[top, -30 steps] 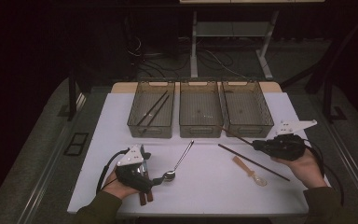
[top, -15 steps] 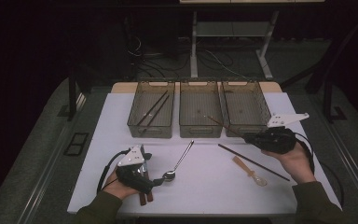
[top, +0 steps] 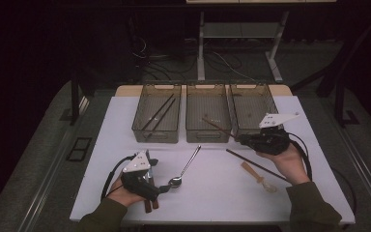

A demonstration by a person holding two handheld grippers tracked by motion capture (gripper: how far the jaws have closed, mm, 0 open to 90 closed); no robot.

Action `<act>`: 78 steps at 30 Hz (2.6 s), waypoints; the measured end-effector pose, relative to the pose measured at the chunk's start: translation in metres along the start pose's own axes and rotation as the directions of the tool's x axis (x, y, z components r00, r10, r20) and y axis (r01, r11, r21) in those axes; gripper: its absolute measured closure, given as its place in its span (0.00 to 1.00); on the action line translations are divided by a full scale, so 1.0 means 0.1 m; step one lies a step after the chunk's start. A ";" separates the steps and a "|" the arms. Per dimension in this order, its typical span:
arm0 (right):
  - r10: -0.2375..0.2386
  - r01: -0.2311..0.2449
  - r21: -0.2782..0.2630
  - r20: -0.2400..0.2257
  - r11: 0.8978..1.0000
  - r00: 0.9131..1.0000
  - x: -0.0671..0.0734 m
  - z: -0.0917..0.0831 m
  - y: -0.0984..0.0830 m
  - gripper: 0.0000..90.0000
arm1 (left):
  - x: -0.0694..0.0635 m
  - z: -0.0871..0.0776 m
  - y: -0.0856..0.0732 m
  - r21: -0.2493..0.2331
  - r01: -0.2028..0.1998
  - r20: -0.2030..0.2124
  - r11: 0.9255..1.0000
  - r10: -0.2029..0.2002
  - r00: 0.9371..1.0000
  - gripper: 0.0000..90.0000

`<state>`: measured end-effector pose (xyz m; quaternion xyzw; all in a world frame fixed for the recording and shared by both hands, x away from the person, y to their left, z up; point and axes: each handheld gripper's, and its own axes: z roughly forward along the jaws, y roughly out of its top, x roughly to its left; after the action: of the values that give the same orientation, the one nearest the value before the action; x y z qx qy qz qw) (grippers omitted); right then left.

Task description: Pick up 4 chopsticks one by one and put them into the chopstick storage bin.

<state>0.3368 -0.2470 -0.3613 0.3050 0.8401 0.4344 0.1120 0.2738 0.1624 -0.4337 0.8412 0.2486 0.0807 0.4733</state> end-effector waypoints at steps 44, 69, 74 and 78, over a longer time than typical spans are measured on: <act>0.058 -0.060 0.047 0.037 0.997 0.998 0.09 1.05 0.99 0.95 | -0.02 0.01 0.00 -0.008 -0.005 0.031 1.000 0.005 0.999 0.00; 0.056 -0.066 0.138 0.074 0.988 0.996 0.24 1.94 1.56 0.95 | -0.03 0.02 0.01 -0.009 -0.021 0.041 1.000 0.021 0.999 0.00; 0.059 -0.073 0.156 0.090 0.985 0.994 0.23 2.13 1.63 0.95 | -0.03 0.03 0.01 -0.010 -0.026 0.045 1.000 0.027 0.999 0.00; 0.062 -0.079 0.172 0.100 0.982 0.993 0.22 2.26 1.67 0.95 | -0.04 0.03 0.01 -0.008 -0.023 0.050 1.000 0.023 0.998 0.00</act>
<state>0.4917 -0.0114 -0.3609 0.3633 0.8575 0.3476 0.1086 0.2714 0.1577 -0.4339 0.8440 0.2266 0.0662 0.4815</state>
